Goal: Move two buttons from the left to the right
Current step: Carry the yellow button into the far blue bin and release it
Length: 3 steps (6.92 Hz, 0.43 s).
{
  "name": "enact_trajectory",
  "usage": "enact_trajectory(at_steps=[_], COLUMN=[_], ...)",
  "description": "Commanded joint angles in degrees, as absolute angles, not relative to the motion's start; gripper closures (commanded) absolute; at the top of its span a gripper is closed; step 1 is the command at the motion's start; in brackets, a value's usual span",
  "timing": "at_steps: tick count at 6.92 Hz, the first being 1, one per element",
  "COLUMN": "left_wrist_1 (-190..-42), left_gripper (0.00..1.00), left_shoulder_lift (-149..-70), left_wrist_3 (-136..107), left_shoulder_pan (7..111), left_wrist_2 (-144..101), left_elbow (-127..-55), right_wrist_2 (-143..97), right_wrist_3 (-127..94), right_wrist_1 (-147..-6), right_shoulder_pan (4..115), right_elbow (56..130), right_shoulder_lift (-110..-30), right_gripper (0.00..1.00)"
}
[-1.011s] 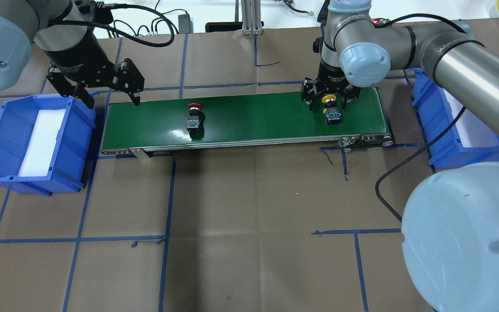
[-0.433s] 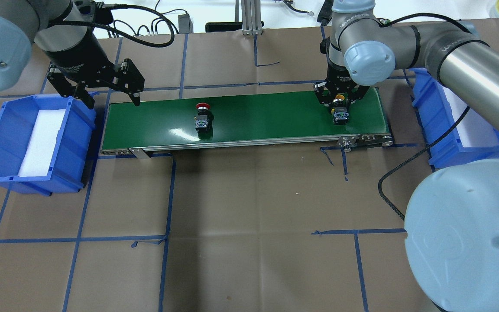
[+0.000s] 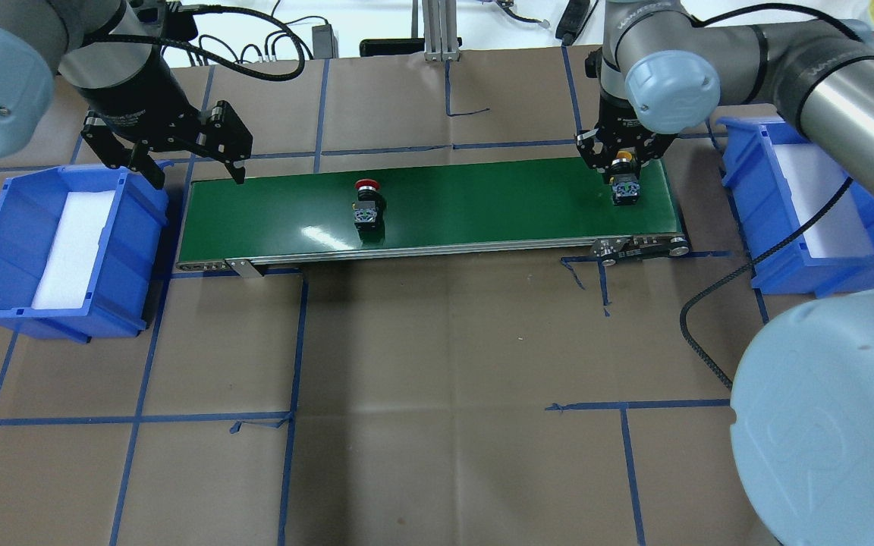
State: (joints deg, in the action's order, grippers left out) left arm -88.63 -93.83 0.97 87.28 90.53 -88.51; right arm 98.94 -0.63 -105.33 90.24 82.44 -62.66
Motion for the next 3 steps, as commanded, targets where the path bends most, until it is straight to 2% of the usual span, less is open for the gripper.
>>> enact_trajectory(at_steps=[1,3], left_wrist_1=[-88.7,-88.7], left_gripper=[0.00,0.00], left_shoulder_lift=[-93.9,-93.9], left_wrist_3=[1.0,1.0], left_shoulder_pan=[87.3,87.3], left_wrist_2=[90.5,90.5], left_elbow=[-88.4,-88.4], right_wrist_2=[99.4,100.6], right_wrist_3=[5.0,13.6], right_wrist_1=[-102.6,-100.8], right_shoulder_pan=[84.4,77.2], right_elbow=[80.1,75.8], right_shoulder_lift=[-66.3,-67.6], right_gripper=[0.97,0.97])
